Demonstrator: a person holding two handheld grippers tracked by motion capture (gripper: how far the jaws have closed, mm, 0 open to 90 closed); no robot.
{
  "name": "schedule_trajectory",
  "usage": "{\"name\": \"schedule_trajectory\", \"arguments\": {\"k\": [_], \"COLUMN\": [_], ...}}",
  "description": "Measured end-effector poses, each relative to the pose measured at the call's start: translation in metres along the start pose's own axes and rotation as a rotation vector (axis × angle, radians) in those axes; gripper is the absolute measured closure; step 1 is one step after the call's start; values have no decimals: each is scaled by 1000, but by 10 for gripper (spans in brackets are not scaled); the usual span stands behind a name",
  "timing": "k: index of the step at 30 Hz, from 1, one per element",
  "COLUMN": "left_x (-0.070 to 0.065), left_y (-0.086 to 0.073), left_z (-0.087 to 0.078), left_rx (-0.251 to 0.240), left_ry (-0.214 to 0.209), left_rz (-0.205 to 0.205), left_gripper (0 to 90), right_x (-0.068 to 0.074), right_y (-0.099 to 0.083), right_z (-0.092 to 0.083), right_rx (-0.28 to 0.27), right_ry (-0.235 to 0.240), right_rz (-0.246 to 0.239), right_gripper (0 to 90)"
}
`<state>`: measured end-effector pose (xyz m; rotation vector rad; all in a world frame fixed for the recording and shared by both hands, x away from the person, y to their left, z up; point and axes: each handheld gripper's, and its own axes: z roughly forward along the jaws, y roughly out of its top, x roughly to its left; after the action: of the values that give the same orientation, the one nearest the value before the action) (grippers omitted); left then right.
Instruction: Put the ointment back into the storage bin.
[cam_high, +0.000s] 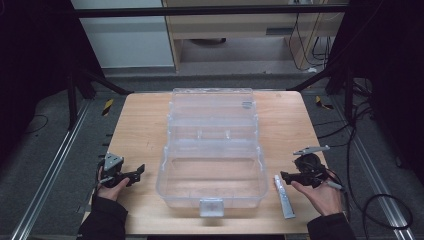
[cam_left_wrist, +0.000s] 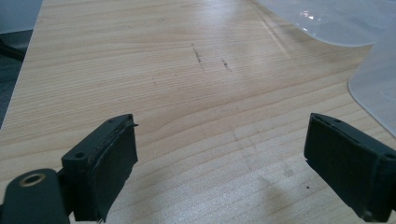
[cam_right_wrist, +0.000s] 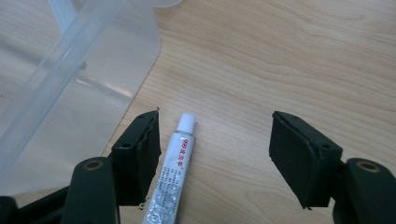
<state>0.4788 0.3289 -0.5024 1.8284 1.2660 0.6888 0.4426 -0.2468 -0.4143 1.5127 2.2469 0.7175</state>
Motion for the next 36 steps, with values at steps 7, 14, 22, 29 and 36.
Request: {"name": "schedule_trajectory", "arguments": {"k": [7,14,22,29,36], "left_x": [0,0,0,0,0], "left_y": [0,0,0,0,0], "left_z": [0,0,0,0,0], "left_rx": [-2,-2,-1,-3,-2], "left_ry": [-1,-2,-3,-3,-4], "left_rz": [-2,-2,-2,-4,-2], "left_gripper": [89,89,89,89,89], "right_x": [7,11,12,15,16], "right_y": [2,1,-2,-2,-3], "right_z": [6,14,22,28,34], "right_rx": [74,140,194,232,263], "right_ry": [27,41,55,55,59], "right_rz": [-5,10,23,18,12], "right_gripper": [355,386,432,464,508]}}
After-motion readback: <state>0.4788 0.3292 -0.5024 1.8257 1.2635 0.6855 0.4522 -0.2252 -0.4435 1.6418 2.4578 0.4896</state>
